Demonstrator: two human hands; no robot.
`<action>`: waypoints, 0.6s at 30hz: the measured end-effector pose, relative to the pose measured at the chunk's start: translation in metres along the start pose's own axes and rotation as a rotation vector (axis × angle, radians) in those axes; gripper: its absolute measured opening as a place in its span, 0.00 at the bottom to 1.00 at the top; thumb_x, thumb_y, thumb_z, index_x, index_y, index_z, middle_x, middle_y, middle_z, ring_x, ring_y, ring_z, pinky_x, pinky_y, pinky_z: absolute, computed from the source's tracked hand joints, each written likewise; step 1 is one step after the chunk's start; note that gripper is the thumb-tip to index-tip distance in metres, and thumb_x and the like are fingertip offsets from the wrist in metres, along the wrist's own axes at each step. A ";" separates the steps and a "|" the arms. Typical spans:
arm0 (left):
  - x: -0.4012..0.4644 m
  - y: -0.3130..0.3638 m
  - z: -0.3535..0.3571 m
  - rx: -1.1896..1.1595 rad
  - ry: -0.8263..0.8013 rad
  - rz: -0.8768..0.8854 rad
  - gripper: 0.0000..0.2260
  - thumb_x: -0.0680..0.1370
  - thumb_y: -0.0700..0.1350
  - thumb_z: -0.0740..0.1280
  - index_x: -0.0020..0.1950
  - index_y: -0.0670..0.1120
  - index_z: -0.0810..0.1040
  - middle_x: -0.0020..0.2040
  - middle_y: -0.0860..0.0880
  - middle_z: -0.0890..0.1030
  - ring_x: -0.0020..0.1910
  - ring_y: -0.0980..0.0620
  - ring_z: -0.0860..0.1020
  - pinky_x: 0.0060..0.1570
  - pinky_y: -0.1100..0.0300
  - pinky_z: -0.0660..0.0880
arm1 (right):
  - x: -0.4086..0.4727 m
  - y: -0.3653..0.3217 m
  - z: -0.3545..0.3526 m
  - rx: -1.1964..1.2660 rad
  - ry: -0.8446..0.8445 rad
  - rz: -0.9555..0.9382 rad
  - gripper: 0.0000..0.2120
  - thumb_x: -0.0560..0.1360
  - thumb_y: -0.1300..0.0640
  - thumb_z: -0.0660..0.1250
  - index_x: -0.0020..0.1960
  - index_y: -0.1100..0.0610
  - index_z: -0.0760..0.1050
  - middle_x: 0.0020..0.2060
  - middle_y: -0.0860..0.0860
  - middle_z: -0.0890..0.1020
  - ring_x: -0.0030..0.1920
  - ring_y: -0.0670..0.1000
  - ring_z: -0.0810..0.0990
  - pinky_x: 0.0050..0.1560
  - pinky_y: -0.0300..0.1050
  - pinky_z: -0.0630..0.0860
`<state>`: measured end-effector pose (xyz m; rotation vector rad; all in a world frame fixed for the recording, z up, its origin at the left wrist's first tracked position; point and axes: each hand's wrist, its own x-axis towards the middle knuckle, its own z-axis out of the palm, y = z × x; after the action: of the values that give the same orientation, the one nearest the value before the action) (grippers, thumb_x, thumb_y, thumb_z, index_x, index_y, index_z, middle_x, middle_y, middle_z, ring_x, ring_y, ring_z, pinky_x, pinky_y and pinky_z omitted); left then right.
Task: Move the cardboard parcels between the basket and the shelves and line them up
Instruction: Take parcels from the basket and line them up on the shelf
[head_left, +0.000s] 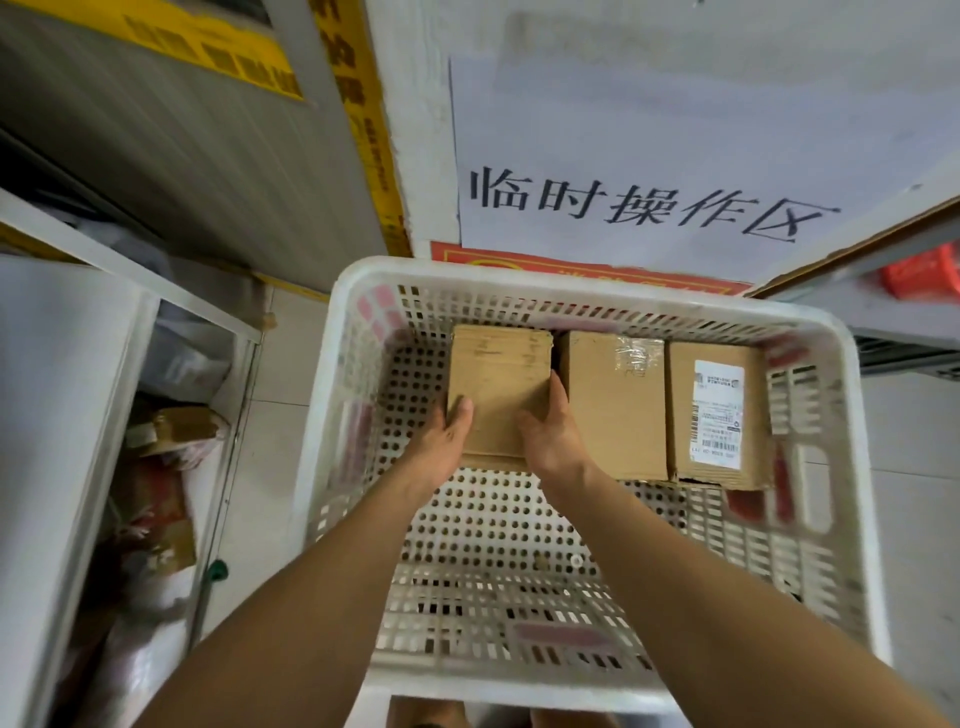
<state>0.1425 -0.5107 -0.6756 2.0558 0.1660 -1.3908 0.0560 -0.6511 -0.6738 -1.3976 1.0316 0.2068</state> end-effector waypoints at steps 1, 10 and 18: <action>-0.008 0.001 -0.002 -0.004 -0.005 0.005 0.39 0.78 0.76 0.47 0.85 0.61 0.47 0.84 0.46 0.60 0.81 0.39 0.62 0.79 0.38 0.59 | -0.005 -0.002 -0.001 0.036 -0.027 0.008 0.38 0.80 0.51 0.66 0.84 0.39 0.51 0.81 0.49 0.65 0.81 0.55 0.62 0.80 0.66 0.63; -0.094 0.007 -0.028 -0.260 -0.038 0.143 0.33 0.76 0.68 0.70 0.73 0.65 0.54 0.74 0.51 0.74 0.66 0.47 0.78 0.67 0.43 0.73 | -0.095 -0.041 -0.025 0.205 -0.111 -0.036 0.32 0.81 0.54 0.72 0.79 0.38 0.63 0.72 0.47 0.76 0.70 0.55 0.77 0.67 0.62 0.80; -0.181 0.039 -0.043 -0.275 0.209 0.412 0.38 0.66 0.67 0.80 0.73 0.62 0.71 0.64 0.59 0.82 0.62 0.57 0.81 0.64 0.49 0.80 | -0.192 -0.126 -0.041 0.015 -0.075 -0.221 0.29 0.83 0.54 0.69 0.81 0.48 0.62 0.69 0.48 0.77 0.66 0.47 0.78 0.67 0.45 0.76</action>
<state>0.1157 -0.4731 -0.4905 1.8688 0.0161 -0.8539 0.0112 -0.6318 -0.4454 -1.4675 0.8083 0.0875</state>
